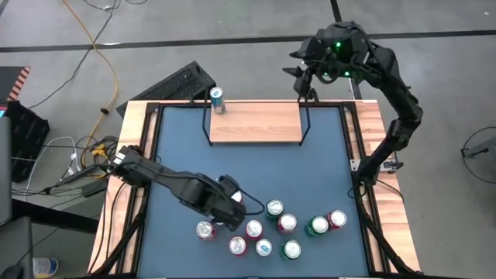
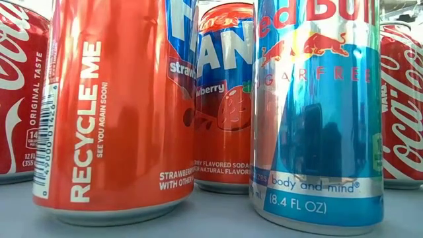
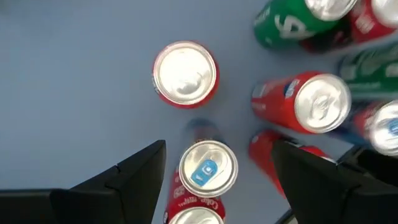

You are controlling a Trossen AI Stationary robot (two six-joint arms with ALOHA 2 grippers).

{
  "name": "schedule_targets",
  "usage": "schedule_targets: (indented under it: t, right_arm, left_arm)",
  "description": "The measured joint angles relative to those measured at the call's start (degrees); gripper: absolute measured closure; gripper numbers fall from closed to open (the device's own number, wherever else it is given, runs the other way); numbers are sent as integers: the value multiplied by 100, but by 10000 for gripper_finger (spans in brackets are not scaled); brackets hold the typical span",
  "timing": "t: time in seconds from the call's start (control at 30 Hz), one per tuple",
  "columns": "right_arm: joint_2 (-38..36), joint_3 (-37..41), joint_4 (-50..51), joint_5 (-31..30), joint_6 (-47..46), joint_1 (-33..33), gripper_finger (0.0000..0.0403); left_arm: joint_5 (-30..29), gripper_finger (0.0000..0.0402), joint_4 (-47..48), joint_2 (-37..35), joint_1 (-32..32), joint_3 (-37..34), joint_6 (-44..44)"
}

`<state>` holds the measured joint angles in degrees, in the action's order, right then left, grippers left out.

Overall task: Place canned beverage on shelf
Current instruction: Put the left blue soda can on the shelf aligned with the other blue soda can

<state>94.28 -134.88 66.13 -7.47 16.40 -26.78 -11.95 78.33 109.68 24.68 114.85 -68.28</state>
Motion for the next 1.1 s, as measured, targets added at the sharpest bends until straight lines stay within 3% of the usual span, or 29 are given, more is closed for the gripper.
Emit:
schedule_targets:
  t: [0.43, 1.1]
  right_arm:
    - [-22, 6, 139, 8, 48, -75, 186]
    - [-24, 8, 135, 16, 13, -75, 186]
  left_arm:
    - [590, 140, 519, 95, 46, 0, -1810]
    - [668, 146, 362, 102, 136, 2, -1956]
